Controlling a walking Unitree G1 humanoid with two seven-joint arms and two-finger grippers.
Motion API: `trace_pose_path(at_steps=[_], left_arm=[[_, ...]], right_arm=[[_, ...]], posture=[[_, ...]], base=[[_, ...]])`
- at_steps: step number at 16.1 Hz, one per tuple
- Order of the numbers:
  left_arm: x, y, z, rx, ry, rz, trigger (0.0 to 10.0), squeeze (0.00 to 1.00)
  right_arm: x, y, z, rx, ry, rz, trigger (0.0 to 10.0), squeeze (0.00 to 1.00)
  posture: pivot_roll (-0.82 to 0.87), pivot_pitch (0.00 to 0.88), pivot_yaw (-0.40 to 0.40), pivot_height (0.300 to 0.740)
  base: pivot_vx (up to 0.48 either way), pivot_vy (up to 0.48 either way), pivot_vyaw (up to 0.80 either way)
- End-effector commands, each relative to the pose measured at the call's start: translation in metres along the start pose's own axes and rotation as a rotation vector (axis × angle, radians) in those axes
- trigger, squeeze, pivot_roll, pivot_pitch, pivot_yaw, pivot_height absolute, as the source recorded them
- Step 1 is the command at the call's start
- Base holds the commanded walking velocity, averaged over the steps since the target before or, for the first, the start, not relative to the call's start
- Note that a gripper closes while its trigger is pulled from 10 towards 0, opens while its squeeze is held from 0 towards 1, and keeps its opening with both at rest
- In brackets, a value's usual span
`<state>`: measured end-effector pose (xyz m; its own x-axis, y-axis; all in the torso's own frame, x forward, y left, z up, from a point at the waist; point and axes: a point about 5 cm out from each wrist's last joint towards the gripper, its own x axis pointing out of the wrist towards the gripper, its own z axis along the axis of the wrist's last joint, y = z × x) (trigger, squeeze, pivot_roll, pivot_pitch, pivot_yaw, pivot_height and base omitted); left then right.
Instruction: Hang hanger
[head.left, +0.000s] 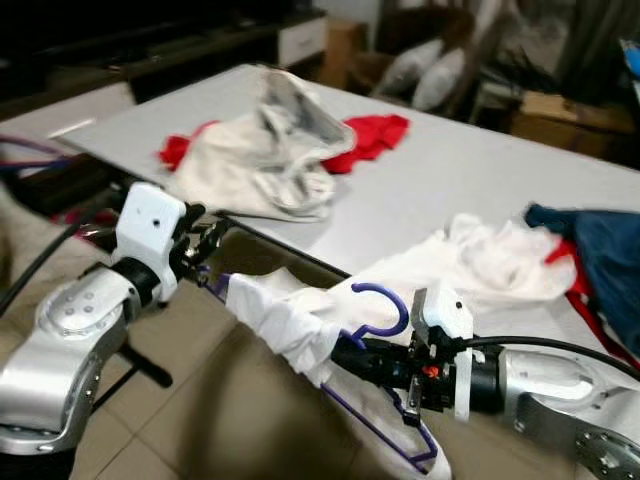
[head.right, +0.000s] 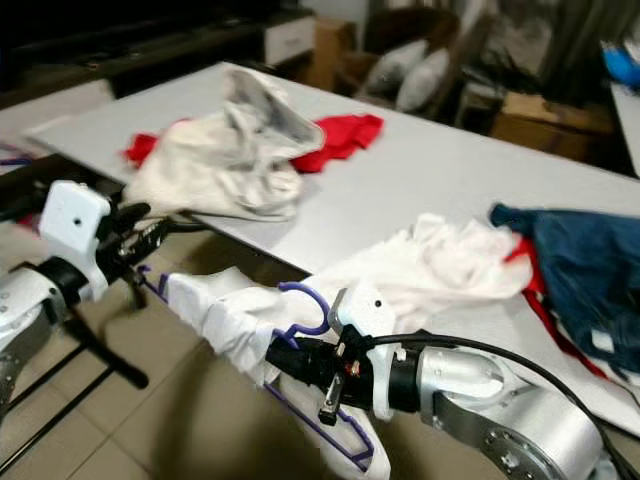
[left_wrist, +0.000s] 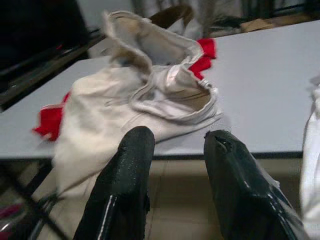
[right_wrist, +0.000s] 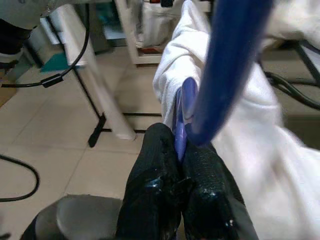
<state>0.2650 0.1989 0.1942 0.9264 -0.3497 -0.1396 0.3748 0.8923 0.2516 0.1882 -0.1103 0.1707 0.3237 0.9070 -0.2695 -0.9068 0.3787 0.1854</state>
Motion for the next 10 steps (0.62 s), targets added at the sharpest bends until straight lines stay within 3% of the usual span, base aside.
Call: trace_pose_path(at_steps=[1, 5, 10], left_arm=[[0.001, -0.007, 0.0, 0.008, -0.004, -0.019, 10.0, 0.0], [0.001, -0.017, -0.006, -0.02, 0.012, -0.034, 10.0, 0.0], [0.001, -0.016, -0.007, -0.02, 0.011, -0.013, 10.0, 0.0]], right_arm=[[-0.004, -0.002, 0.001, -0.015, 0.004, -0.012, 10.0, 0.0], [-0.005, -0.004, 0.0, -0.014, 0.009, -0.016, 10.0, 0.0], [-0.005, -0.01, -0.007, -0.001, 0.029, -0.05, 10.0, 0.0]], posture=[[0.07, 0.0, 0.004, 0.74], [0.07, 0.0, -0.001, 0.74], [0.07, 0.0, -0.015, 0.74]], base=[[0.0, 0.0, 0.8], [0.0, 0.0, 0.8], [0.0, 0.0, 0.8]])
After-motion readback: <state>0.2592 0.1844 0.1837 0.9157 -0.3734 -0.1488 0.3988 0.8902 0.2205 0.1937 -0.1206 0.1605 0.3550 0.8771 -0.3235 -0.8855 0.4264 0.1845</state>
